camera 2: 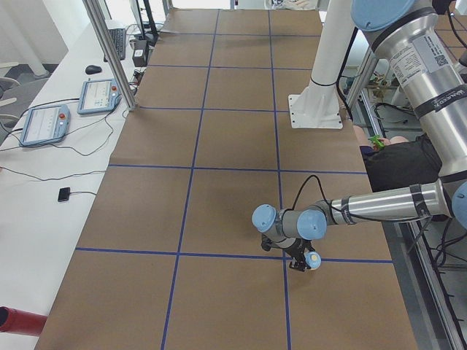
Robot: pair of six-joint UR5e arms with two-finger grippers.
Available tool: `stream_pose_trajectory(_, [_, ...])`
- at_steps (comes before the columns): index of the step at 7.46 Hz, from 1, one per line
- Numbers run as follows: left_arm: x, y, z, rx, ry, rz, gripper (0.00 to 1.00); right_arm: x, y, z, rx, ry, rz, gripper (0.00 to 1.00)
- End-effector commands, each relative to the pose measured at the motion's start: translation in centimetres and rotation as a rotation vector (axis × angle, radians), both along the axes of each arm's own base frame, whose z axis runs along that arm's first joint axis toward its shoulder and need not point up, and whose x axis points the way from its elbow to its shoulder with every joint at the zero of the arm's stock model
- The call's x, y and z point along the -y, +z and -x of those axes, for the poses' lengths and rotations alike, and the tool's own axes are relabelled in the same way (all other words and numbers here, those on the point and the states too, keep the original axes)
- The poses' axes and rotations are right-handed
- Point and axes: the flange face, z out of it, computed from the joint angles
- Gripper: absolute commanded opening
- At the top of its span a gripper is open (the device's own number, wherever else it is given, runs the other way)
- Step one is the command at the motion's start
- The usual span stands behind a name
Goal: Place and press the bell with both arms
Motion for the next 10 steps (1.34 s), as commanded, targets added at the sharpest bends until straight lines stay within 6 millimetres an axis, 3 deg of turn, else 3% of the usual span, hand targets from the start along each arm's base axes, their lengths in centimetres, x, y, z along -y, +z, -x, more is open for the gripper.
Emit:
stream_pose_trajectory(1, [5.9,-3.8,0.1,-0.038,-0.120,-0.066,0.20,0.1,-0.2,0.0,-0.003,-0.001,-0.005,1.00])
stream_pose_trajectory(4, [18.1,-13.3,-4.2,-0.028,-0.173,-0.069,0.19,0.3,-0.4,0.0,-0.002,0.000,-0.008,1.00])
stream_pose_trajectory(5, [21.8,-17.6,-6.1,-0.008,-0.207,-0.045,0.19,0.3,-0.4,0.0,-0.002,0.000,-0.010,1.00])
stream_pose_trajectory(7, [27.2,-25.1,-9.3,0.017,-0.270,-0.031,0.19,0.5,-0.6,0.0,-0.004,0.001,-0.012,1.00])
stream_pose_trajectory(8, [30.7,-28.8,-12.4,0.041,-0.317,-0.003,0.19,0.5,-0.6,0.0,-0.002,0.001,-0.012,1.00])
stream_pose_trajectory(10, [35.0,-35.8,-20.7,0.076,-0.352,0.050,0.19,0.7,-0.8,0.0,-0.002,0.012,-0.006,1.00])
